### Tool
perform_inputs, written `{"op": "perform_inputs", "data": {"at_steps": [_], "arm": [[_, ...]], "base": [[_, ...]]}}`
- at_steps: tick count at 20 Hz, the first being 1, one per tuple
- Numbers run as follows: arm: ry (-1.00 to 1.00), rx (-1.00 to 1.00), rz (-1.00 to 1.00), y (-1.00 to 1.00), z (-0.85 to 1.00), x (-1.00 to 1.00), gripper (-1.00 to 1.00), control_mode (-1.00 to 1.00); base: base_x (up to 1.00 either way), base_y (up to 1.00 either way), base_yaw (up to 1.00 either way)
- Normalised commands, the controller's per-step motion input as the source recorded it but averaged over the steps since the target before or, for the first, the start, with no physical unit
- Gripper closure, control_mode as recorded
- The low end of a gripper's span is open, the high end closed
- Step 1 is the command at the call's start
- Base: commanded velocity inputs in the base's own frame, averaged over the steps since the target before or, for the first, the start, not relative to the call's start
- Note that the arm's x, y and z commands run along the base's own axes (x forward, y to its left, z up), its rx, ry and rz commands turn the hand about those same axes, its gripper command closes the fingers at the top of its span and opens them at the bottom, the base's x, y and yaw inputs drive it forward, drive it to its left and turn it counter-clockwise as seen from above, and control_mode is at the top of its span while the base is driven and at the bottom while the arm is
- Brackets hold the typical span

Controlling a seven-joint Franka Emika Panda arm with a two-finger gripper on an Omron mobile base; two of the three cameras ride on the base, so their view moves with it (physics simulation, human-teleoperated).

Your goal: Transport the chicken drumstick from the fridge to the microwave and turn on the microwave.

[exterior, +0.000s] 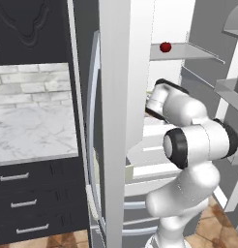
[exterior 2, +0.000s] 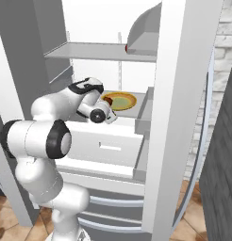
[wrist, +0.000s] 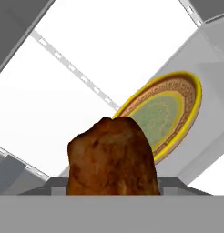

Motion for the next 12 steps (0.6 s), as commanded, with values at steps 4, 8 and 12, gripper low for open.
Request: {"op": "perform_inputs", "data": {"at_steps": [4, 8, 12], "arm": [[0.11, 0.14, 0.11, -0.15, 1.00, -0.70, 1.00, -1.00], [0.12, 0.11, 0.11, -0.36, 1.00, -0.76, 1.00, -1.00], [0.10, 0.08, 0.13, -0.56, 1.00, -0.87, 1.00, -1.00]], "base": [[0.00, 0.00, 0.00], [0.00, 0.00, 0.00], [0.00, 0.00, 0.00]]}}
